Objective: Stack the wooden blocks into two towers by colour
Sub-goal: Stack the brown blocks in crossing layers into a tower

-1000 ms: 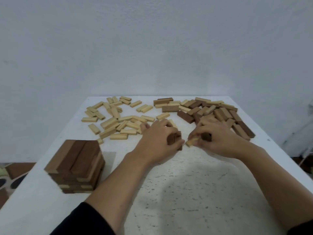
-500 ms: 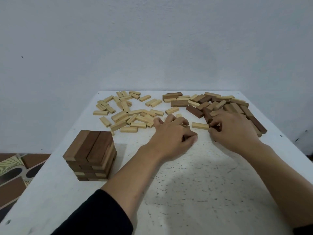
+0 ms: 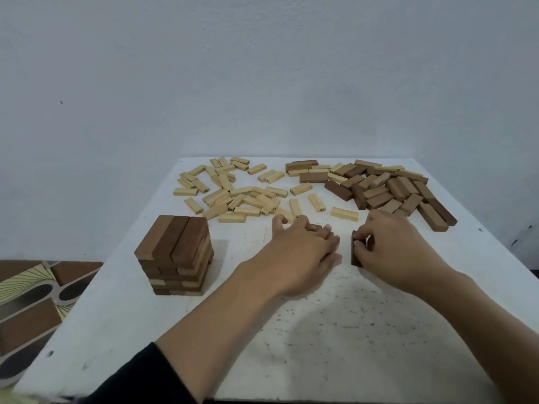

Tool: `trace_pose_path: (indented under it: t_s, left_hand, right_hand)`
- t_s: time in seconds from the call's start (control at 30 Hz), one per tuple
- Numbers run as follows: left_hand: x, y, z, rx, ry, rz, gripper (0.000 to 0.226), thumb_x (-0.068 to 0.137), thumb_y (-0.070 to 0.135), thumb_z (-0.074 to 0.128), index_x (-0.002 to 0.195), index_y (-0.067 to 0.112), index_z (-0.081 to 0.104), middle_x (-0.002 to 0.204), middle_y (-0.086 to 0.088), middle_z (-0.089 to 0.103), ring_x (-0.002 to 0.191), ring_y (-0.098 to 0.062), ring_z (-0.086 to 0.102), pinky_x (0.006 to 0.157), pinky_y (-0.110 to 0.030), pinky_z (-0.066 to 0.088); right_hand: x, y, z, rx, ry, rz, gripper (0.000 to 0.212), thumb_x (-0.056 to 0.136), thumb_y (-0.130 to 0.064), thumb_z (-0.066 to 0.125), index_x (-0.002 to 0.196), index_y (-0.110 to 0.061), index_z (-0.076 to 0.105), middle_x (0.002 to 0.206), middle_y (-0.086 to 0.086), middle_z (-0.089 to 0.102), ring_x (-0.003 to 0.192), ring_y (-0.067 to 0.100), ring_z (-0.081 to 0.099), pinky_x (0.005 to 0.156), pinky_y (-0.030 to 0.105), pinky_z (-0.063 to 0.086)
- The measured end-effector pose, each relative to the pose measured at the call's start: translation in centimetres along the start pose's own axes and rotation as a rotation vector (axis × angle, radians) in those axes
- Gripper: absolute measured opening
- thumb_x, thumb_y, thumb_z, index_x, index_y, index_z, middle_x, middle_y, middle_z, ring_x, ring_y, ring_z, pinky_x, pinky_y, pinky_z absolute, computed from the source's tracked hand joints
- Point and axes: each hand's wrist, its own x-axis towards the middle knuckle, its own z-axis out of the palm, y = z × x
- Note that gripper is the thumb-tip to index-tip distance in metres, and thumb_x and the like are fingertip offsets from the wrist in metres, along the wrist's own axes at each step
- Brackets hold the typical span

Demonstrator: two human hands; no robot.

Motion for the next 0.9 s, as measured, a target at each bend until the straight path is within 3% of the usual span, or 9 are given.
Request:
trace_pose_path:
  t_s: [0.2, 0.37, 0.53, 0.6, 0.7, 0.8, 0.9]
  left_hand:
    - [-4.0, 0.1, -0.2, -0.076, -0.019, -0.057, 0.042, 0.109, 0.044, 0.025, 0.142, 0.031, 0.049, 0.148, 0.014, 0.049, 0.12, -0.015, 0.035, 0.096, -0.041, 0.022]
    - [-8.1, -0.1, 0.3, -0.141, 0.008, -0.11, 0.054, 0.109, 0.047, 0.027, 0.159, 0.027, 0.031, 0.165, 0.013, 0.03, 0.136, -0.013, 0.025, 0.109, -0.037, 0.022]
    - [-11.2, -0.7, 0.4, -0.186, 0.017, -0.148, 0.067, 0.104, 0.059, 0.035, 0.162, 0.026, 0.025, 0.169, 0.013, 0.015, 0.143, -0.006, 0.011, 0.12, -0.032, 0.015]
    - [-11.9, -1.0, 0.5, -0.235, 0.034, -0.142, 0.066, 0.104, 0.058, 0.039, 0.161, 0.027, 0.026, 0.169, 0.014, 0.011, 0.146, -0.004, 0.005, 0.122, -0.036, 0.019]
    - [-12.5, -1.3, 1.0, -0.29, 0.051, -0.156, 0.065, 0.104, 0.057, 0.037, 0.161, 0.03, 0.023, 0.169, 0.015, 0.003, 0.149, -0.001, -0.005, 0.123, -0.037, 0.019]
    - [-12.8, -1.2, 1.6, -0.236, 0.037, -0.155, 0.071, 0.101, 0.064, 0.018, 0.163, 0.031, 0.013, 0.17, 0.012, -0.001, 0.151, -0.001, -0.013, 0.125, -0.036, 0.01]
    - [-12.6, -1.3, 1.8, -0.241, 0.04, -0.152, 0.074, 0.098, 0.066, 0.012, 0.163, 0.03, 0.014, 0.17, 0.011, 0.004, 0.151, -0.002, -0.01, 0.124, -0.031, 0.008]
  right_hand:
    - [-2.2, -3.5, 1.7, 0.198, 0.083, -0.187, 0.01, 0.086, -0.012, 0.069, 0.077, -0.013, 0.073, 0.076, -0.006, 0.05, 0.067, 0.009, 0.049, 0.058, 0.028, 0.042]
    - [-2.5, -4.3, 1.8, 0.365, 0.006, -0.315, 0.012, 0.082, -0.02, 0.071, 0.092, -0.019, 0.079, 0.082, -0.013, 0.056, 0.076, 0.005, 0.055, 0.064, 0.014, 0.039]
    - [-2.2, -5.5, 1.7, 0.475, -0.146, -0.436, 0.017, 0.083, -0.029, 0.078, 0.098, -0.022, 0.079, 0.095, -0.01, 0.06, 0.087, 0.011, 0.061, 0.072, 0.03, 0.052]
    - [-1.9, -5.7, 1.6, 0.516, -0.185, -0.448, 0.02, 0.083, -0.033, 0.081, 0.101, -0.027, 0.077, 0.104, -0.011, 0.06, 0.094, 0.013, 0.062, 0.077, 0.027, 0.053]
    - [-1.8, -5.6, 1.6, 0.522, -0.272, -0.414, 0.038, 0.078, -0.05, 0.082, 0.111, -0.039, 0.068, 0.12, -0.017, 0.052, 0.108, 0.01, 0.058, 0.085, 0.018, 0.051]
    - [-2.2, -5.3, 2.3, 0.4, -0.266, -0.399, 0.067, 0.071, -0.065, 0.082, 0.128, -0.037, 0.059, 0.119, -0.023, 0.052, 0.112, 0.007, 0.054, 0.091, 0.018, 0.047]
    - [-2.4, -5.4, 2.6, 0.4, -0.232, -0.4, 0.078, 0.071, -0.066, 0.082, 0.136, -0.032, 0.057, 0.119, -0.028, 0.056, 0.116, -0.003, 0.053, 0.095, 0.011, 0.044]
